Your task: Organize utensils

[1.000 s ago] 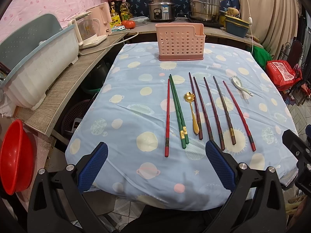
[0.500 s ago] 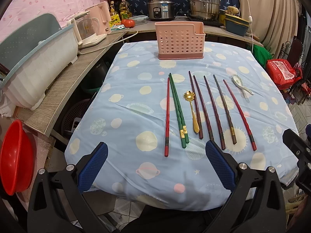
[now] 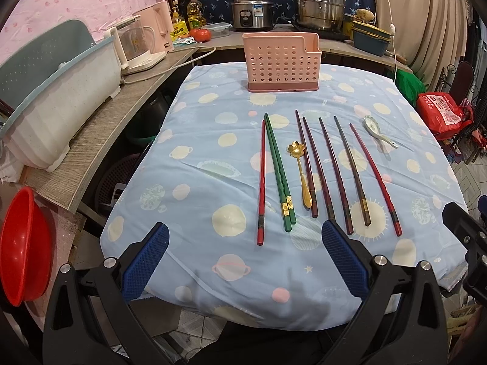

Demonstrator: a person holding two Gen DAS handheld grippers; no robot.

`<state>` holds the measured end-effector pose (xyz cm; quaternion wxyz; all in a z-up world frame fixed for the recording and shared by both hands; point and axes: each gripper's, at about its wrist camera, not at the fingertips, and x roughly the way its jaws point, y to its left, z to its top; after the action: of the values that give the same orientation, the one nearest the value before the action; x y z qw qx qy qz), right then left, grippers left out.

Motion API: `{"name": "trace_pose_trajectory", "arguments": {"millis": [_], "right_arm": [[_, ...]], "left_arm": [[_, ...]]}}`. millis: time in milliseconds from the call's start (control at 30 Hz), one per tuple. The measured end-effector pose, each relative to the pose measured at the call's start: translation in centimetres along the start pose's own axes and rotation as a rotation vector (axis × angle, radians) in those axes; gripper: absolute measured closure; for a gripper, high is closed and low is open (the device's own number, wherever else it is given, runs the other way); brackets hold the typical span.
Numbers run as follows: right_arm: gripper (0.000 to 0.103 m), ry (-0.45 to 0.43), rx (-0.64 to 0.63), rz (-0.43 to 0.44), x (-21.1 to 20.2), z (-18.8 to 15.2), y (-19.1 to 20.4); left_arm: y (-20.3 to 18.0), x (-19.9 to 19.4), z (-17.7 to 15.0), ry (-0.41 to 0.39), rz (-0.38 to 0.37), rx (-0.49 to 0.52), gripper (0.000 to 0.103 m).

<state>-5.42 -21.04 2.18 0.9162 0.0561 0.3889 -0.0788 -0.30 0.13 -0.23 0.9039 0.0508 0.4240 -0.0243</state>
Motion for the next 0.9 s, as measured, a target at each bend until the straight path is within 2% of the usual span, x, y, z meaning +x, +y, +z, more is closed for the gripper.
{"name": "trace_pose_trajectory", "arguments": {"millis": [500,733,900], "right_arm": [[0.007,0.014,0.012,-0.005,0.8,-0.3,-0.1],[0.007,0.046,0.037,-0.017,2.5,-0.2,-1.0],[0.007,0.076,0.05,-0.022,4.2,-0.1,-1.5]], "left_arm": [[0.2,1.5,0.3,0.047,-0.011,-0.017,0.007],[2.4,5.1,0.5,0.106,-0.029,-0.067,0.007],[2.5,7.7,0.0,0.147,-0.039,-0.05,0.01]]}}
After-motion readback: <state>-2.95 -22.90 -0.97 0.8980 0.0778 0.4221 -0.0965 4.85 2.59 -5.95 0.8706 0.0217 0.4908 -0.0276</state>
